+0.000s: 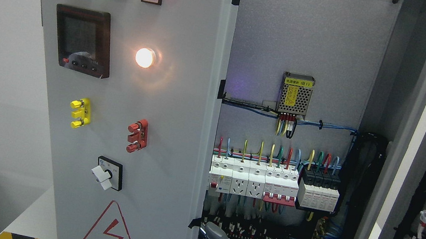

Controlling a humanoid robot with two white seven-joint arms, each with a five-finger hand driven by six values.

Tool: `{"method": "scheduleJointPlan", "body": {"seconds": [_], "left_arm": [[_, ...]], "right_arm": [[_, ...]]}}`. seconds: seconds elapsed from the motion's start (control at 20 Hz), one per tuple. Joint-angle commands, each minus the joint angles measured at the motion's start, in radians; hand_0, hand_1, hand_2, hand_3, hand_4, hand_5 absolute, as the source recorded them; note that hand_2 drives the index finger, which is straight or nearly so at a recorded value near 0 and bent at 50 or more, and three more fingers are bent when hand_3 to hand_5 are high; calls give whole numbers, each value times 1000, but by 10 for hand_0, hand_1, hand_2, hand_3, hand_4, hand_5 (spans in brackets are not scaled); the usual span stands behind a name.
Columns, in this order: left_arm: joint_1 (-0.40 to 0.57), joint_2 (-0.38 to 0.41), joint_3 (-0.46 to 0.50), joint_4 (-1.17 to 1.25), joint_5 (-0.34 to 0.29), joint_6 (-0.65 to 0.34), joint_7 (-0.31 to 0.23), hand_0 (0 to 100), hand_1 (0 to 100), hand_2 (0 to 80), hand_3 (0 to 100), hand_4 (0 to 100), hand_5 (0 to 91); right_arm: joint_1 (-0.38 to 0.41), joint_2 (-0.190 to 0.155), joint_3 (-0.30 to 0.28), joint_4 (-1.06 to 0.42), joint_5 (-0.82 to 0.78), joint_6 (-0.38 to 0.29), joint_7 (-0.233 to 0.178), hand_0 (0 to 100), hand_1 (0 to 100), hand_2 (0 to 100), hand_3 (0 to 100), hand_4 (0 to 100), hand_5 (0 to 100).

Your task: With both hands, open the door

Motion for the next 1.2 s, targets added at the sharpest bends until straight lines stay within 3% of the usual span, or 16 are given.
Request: {"method": "scheduleJointPlan", "body": {"seconds": [0.0,0.45,1.15], "left_arm": [[-32,0,0,0,-1,-1,-1,0,0,0,0,0,0],[-32,0,2,0,1,0,-1,0,0,0,0,0,0],[-32,0,0,0,1,-1,-1,0,0,0,0,0,0]], "right_arm": [[17,-21,48,-55,-16,1,2,384,0,0,0,0,0],[22,-21,73,-82,-36,1,24,383,0,0,0,0,0],[33,-23,163,-116,-36,1,39,384,0,0,0,0,0]]}}
